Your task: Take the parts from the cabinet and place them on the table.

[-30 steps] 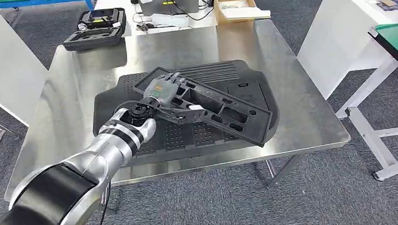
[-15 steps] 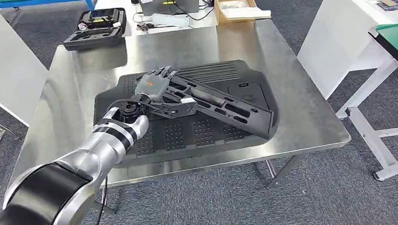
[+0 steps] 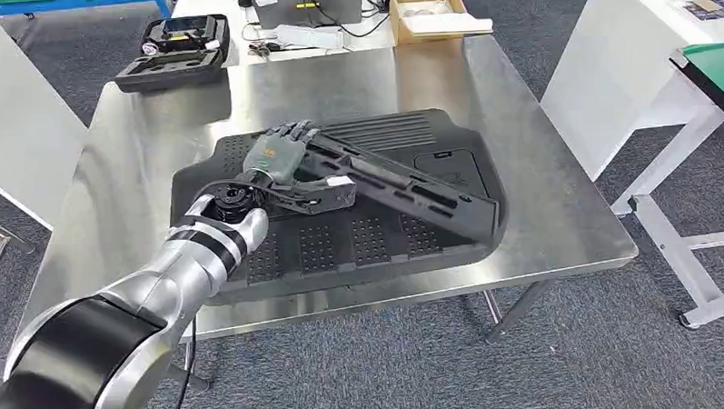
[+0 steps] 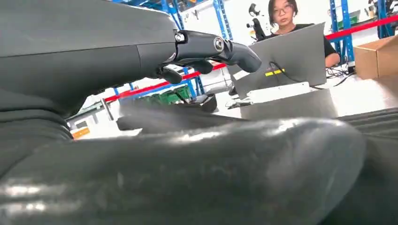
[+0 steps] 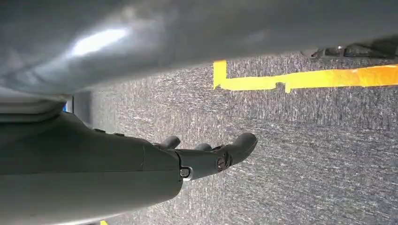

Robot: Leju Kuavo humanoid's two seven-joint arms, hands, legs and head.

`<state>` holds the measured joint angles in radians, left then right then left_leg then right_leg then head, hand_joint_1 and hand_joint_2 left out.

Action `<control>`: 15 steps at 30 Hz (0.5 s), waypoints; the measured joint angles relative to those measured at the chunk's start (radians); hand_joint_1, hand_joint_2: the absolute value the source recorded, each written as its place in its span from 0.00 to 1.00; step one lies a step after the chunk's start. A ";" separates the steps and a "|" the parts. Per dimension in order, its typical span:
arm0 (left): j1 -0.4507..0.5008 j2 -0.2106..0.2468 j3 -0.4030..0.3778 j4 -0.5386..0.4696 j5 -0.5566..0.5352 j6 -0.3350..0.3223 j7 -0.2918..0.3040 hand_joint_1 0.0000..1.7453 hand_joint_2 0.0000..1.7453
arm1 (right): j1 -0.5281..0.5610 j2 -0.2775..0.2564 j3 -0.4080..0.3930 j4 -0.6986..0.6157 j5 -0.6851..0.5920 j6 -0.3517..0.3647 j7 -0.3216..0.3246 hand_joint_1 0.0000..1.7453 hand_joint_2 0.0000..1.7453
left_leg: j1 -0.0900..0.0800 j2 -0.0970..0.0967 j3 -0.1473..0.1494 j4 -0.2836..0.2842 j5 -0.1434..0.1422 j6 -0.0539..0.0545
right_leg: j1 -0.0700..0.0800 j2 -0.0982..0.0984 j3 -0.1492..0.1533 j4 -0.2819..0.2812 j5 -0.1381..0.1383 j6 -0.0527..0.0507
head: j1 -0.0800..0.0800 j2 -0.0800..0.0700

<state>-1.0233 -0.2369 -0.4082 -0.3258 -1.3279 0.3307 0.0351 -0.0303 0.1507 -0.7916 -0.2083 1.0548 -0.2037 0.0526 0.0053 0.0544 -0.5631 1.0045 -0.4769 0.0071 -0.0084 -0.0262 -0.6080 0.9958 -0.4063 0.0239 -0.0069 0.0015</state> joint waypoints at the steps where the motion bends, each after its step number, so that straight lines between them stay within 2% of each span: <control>1: 0.000 0.000 0.000 0.000 0.000 0.000 0.000 0.00 0.00 | 0.000 0.000 0.000 0.000 0.000 0.000 0.000 0.00 0.00 | 0.000 0.000 0.000 0.000 0.000 0.000 | 0.000 0.000 0.000 0.000 0.000 0.000 | 0.000 0.000; 15: 0.000 0.000 0.000 0.000 -0.003 -0.008 0.004 0.00 0.00 | 0.000 0.000 0.000 0.000 0.000 -0.001 0.000 0.00 0.00 | 0.000 0.000 0.000 0.000 0.000 0.000 | 0.000 0.000 0.000 0.000 0.000 0.000 | 0.000 0.000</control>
<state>-1.0235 -0.2369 -0.4078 -0.3262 -1.3313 0.3231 0.0393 -0.0303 0.1507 -0.7919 -0.2083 1.0548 -0.2045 0.0526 0.0053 0.0544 -0.5631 1.0045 -0.4769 0.0071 -0.0084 -0.0262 -0.6079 0.9958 -0.4063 0.0239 -0.0069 0.0015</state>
